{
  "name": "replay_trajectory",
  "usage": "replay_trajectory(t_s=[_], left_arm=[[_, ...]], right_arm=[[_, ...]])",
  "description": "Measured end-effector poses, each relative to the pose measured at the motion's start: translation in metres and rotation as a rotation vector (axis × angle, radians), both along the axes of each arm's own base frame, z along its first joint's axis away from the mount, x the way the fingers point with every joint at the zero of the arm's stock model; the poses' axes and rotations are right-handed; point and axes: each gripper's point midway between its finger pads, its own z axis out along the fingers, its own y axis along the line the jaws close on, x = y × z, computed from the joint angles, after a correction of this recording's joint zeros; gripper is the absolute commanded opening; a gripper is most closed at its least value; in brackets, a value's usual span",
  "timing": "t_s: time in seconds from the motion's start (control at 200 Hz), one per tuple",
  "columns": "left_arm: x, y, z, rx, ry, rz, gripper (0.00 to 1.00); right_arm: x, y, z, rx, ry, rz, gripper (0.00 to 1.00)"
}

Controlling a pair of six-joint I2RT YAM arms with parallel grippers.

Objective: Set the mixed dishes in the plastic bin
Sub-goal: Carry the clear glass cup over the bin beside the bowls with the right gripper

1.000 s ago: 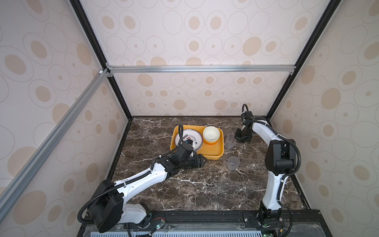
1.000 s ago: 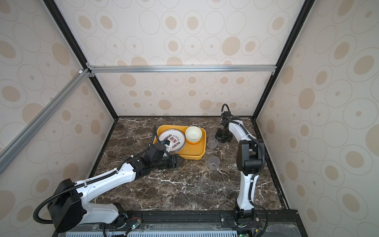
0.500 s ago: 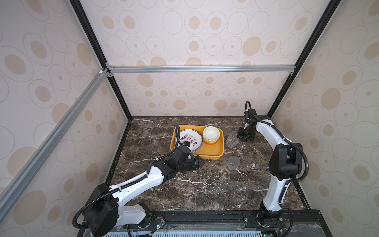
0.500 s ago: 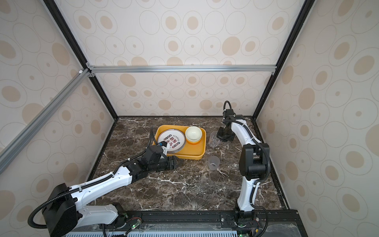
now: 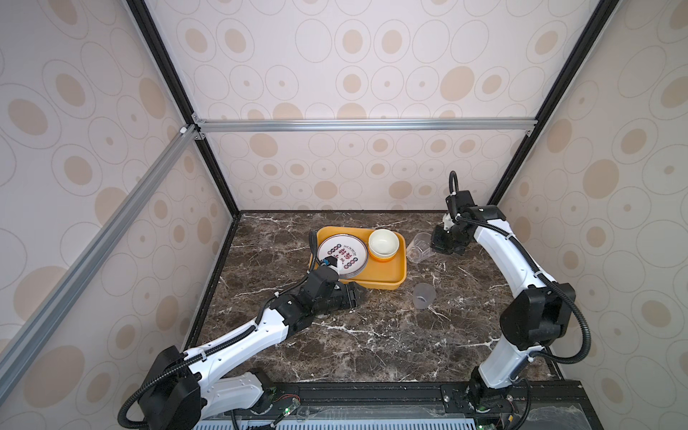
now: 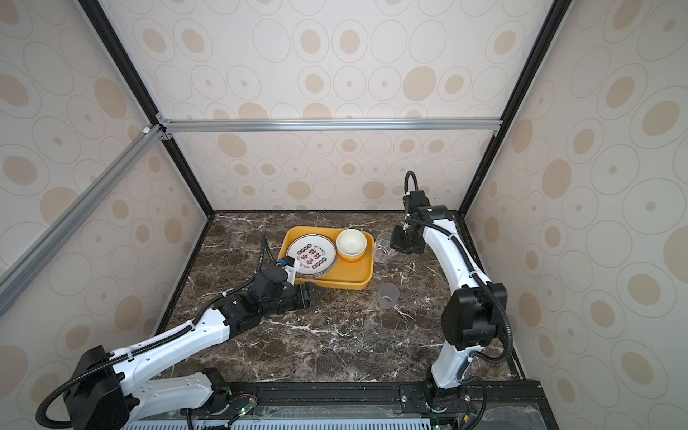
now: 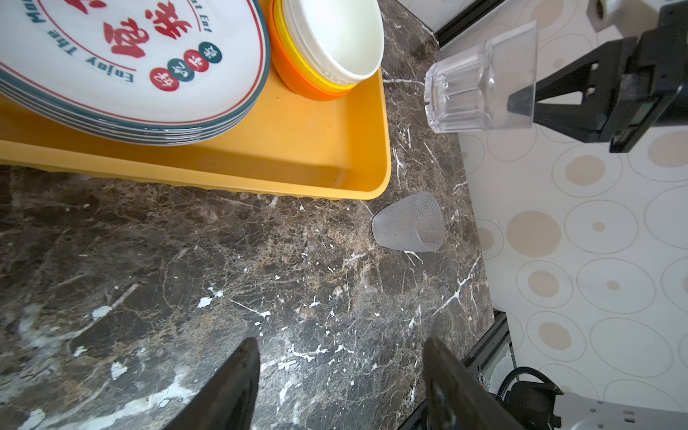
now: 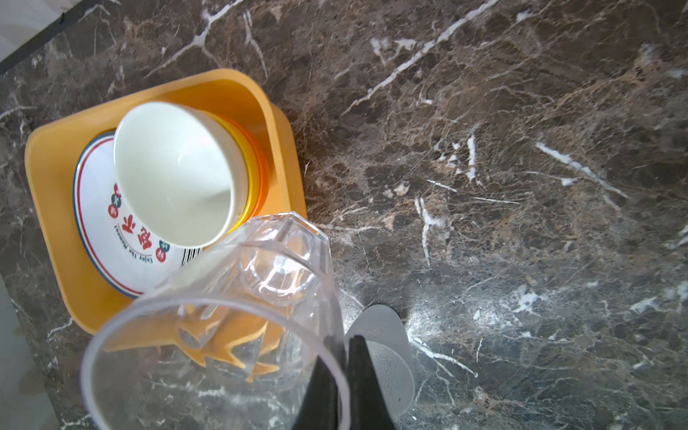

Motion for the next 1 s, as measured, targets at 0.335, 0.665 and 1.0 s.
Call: replay_trajectory(t_s=[0.335, 0.665, 1.0], left_arm=[[0.004, 0.013, 0.005, -0.005, -0.012, 0.038, 0.69], [0.003, 0.017, -0.002, 0.004, 0.001, 0.044, 0.69], [0.002, 0.020, -0.004, 0.000, 0.007, 0.054, 0.69]], right_arm=[[-0.018, 0.035, -0.002, -0.005, 0.028, 0.112, 0.02], [-0.029, 0.071, -0.014, -0.016, 0.058, 0.208, 0.02], [-0.027, 0.088, -0.042, -0.057, 0.118, 0.246, 0.02]])
